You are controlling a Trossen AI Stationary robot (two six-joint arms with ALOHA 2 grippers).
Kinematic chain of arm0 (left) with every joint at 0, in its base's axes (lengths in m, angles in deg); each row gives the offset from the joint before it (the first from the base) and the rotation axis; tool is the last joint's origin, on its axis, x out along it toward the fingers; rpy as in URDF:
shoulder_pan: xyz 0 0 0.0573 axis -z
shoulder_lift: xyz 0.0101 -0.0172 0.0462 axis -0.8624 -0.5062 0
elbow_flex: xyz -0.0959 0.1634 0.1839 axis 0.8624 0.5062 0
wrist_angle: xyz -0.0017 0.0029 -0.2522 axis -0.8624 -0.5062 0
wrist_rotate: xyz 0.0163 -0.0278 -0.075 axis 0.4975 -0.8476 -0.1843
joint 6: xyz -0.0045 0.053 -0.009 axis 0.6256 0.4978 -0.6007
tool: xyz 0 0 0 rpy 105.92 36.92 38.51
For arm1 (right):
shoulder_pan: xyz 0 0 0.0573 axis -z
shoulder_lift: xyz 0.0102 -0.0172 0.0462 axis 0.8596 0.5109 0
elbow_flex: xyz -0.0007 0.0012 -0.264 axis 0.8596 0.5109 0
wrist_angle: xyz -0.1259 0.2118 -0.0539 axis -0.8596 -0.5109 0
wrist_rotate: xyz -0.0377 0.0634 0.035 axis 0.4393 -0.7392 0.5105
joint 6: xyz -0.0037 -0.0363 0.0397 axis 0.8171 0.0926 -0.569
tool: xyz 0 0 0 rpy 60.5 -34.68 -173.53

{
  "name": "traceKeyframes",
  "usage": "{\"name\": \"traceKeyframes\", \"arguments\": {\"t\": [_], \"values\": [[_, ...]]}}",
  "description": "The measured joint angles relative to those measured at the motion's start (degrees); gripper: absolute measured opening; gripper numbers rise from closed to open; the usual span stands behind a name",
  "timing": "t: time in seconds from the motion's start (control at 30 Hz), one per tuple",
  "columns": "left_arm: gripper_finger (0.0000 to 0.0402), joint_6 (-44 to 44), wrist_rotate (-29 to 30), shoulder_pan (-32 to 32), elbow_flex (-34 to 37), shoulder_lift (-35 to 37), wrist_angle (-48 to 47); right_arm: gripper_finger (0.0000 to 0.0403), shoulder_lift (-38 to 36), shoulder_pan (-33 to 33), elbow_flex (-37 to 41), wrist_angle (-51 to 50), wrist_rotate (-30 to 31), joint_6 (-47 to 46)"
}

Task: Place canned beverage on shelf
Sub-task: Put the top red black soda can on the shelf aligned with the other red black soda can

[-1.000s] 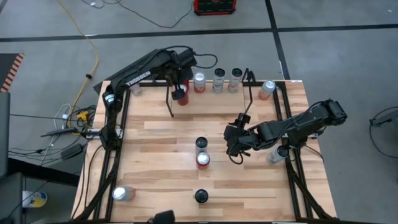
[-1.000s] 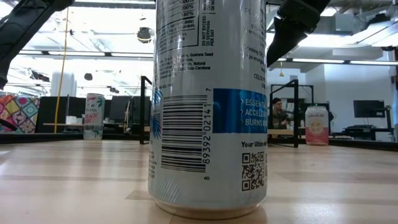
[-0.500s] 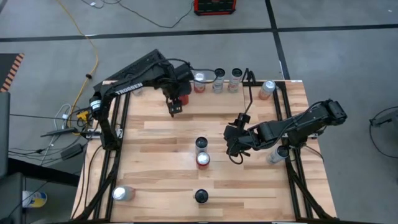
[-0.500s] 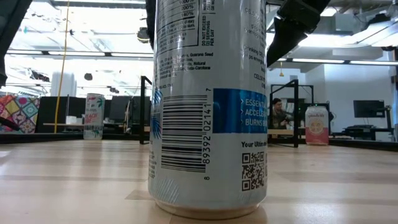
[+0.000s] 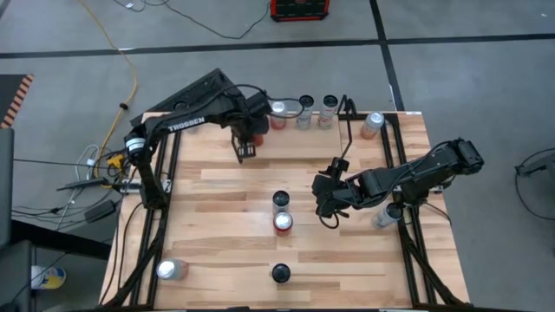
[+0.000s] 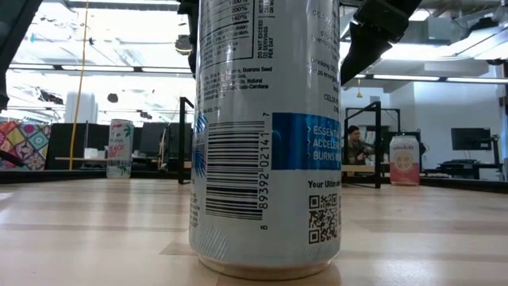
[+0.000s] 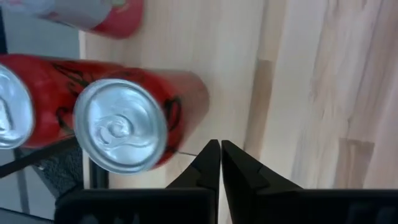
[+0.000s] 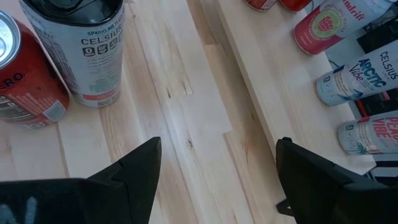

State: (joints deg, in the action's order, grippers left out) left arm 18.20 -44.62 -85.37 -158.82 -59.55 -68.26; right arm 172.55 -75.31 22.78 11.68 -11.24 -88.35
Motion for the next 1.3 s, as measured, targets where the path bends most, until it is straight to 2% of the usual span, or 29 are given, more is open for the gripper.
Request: {"name": "traceKeyframes", "arguments": {"t": [0.17, 1.3], "values": [[0.0, -0.3, -2.7, -1.5, 0.1, 0.0, 0.1, 0.029, 0.0, 0.0, 0.0, 0.0, 0.0, 0.0], [0.0, 1.0, 0.3, -3.7, 0.0, -0.4, 2.2, 0.029, 0.0, 0.0, 0.0, 0.0, 0.0, -0.1]]}}
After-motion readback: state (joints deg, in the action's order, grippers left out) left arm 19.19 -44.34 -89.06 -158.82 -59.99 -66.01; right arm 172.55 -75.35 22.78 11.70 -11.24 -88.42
